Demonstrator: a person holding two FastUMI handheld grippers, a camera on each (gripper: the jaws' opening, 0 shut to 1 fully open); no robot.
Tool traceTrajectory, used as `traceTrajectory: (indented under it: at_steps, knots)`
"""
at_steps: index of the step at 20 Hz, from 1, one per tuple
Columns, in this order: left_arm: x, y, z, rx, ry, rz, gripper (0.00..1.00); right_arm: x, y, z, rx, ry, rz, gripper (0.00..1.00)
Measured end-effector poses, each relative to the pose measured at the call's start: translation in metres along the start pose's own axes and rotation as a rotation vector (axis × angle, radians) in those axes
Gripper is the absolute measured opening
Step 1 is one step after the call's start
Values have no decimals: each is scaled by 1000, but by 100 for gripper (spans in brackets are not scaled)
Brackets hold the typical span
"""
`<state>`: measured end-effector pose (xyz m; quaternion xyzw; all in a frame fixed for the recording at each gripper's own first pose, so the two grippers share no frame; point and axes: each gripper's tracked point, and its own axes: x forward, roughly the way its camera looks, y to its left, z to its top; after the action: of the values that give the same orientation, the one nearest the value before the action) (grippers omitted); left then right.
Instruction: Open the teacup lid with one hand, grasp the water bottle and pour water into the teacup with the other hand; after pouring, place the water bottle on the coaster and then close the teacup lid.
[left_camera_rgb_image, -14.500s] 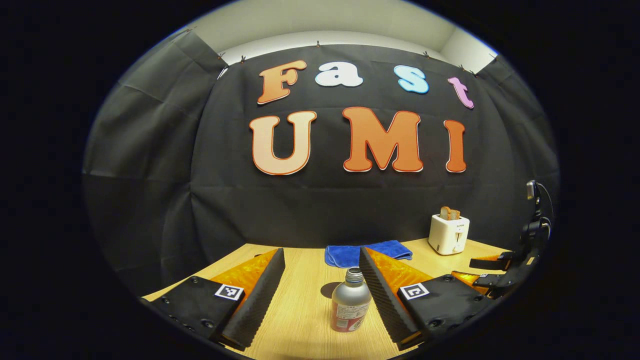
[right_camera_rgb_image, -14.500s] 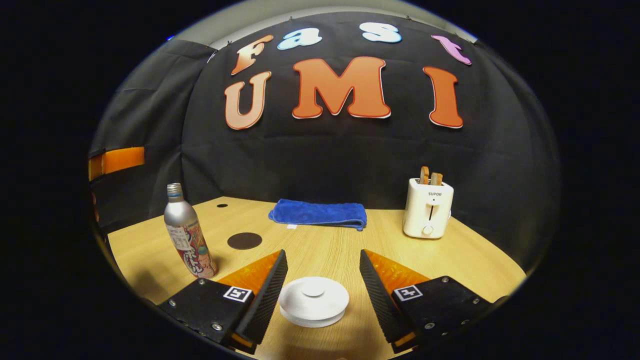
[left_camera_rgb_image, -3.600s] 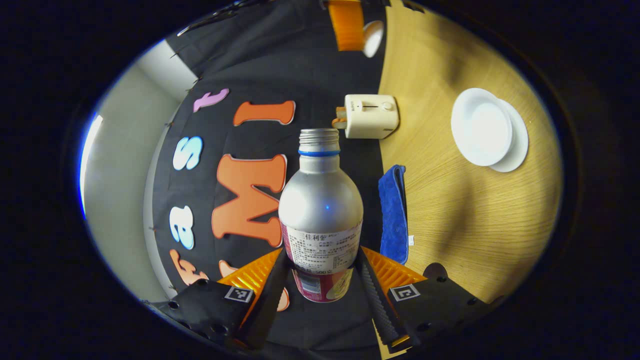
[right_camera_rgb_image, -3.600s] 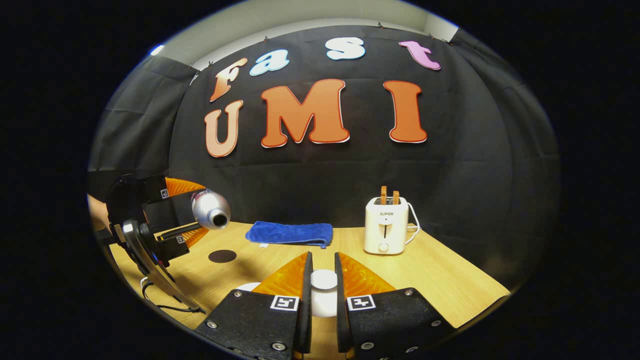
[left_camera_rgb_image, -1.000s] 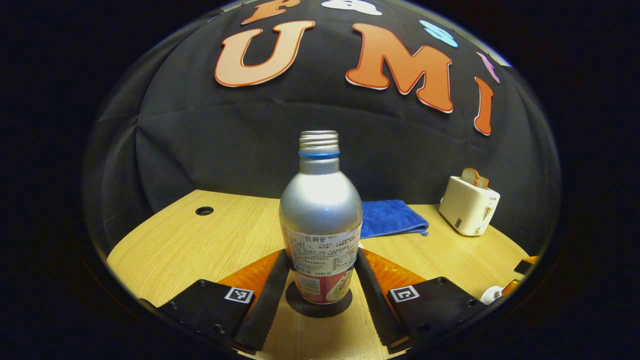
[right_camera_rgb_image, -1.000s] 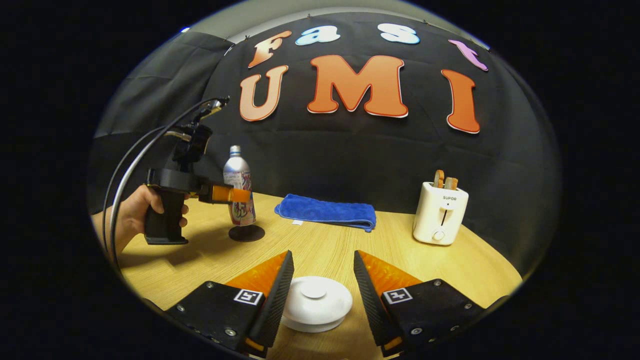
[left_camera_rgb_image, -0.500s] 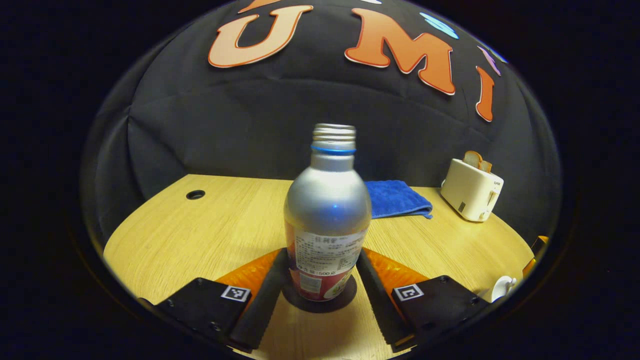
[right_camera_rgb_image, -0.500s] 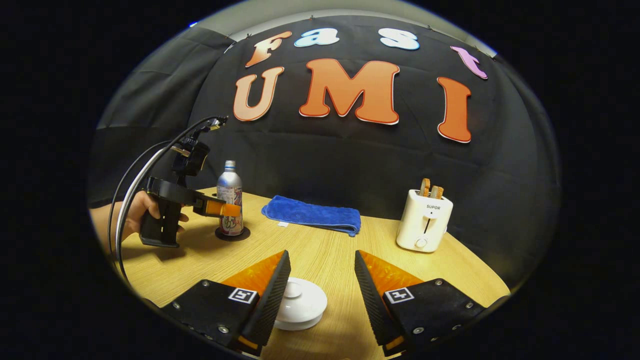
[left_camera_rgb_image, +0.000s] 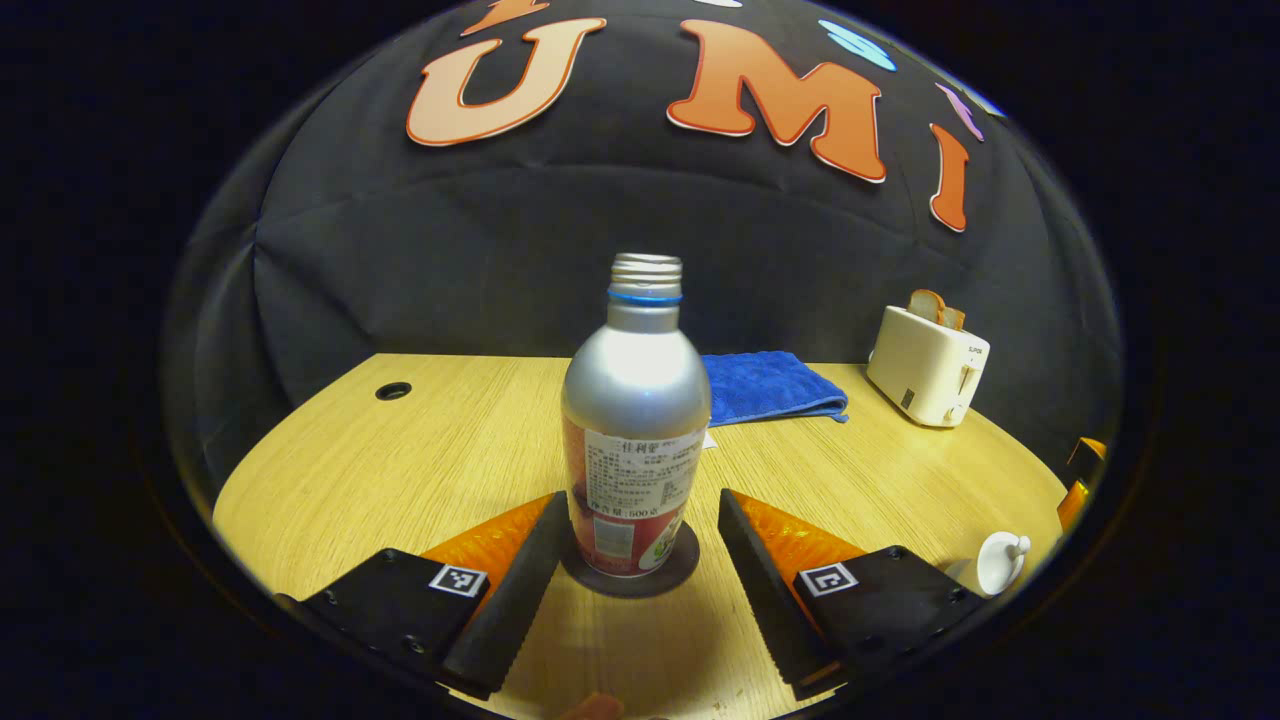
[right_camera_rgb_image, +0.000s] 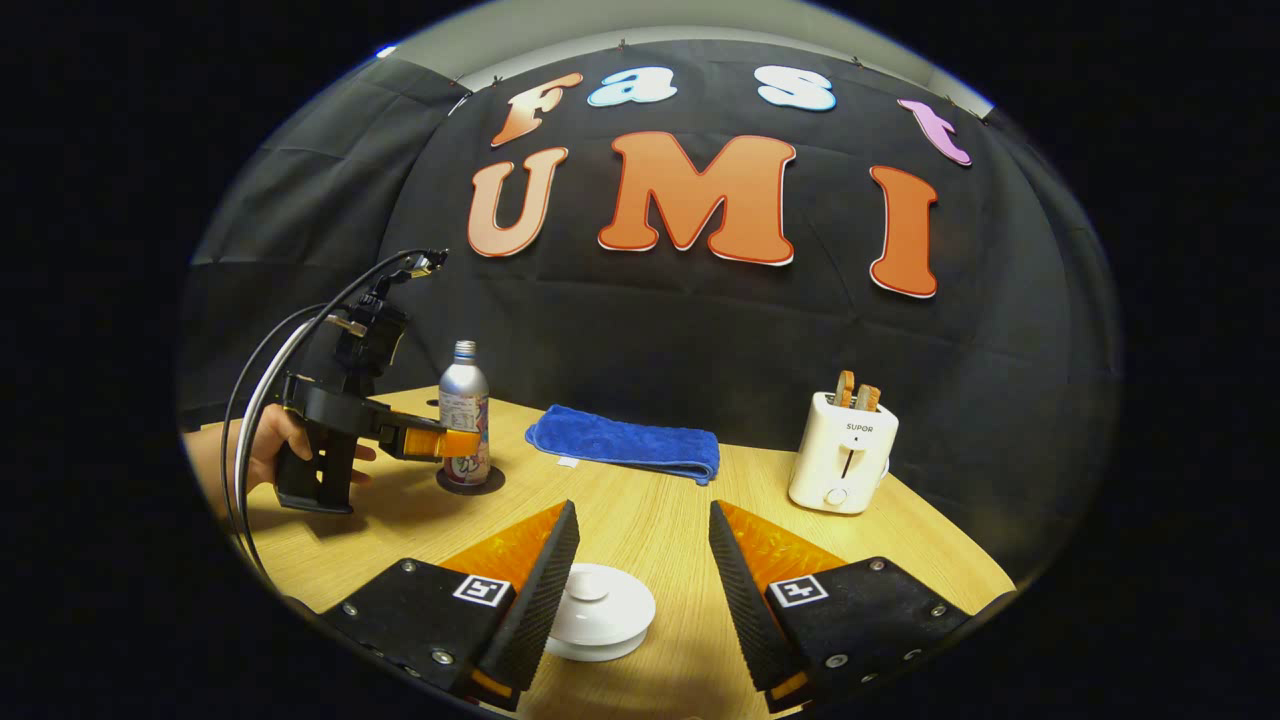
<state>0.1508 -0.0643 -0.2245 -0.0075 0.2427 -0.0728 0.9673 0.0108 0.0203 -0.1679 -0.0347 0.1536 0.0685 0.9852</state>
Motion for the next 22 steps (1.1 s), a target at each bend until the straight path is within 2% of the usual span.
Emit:
traceTrajectory:
  at_steps: [1,5,10,11,12,16,22]
  knots:
    - [-8,-1,3,9,-17,2,96,-3,3,4,-3,-9,3,79]
    - [-53,-5,30,15,-123,21,98,-13,6,24,-11,-59,-12,80]
    - [-113,3,60,-11,-267,66,97,-25,-1,50,14,-134,-49,89]
    - [-124,4,63,-8,-282,78,97,-28,-4,54,21,-148,-62,87]
    - [-136,4,67,-6,-303,86,97,-30,-5,57,28,-160,-69,92]
    - [-177,11,83,-5,-392,135,95,-38,-7,71,36,-195,-84,92]
    - [-218,15,94,19,-475,155,97,-47,-5,93,-5,-246,-110,93]
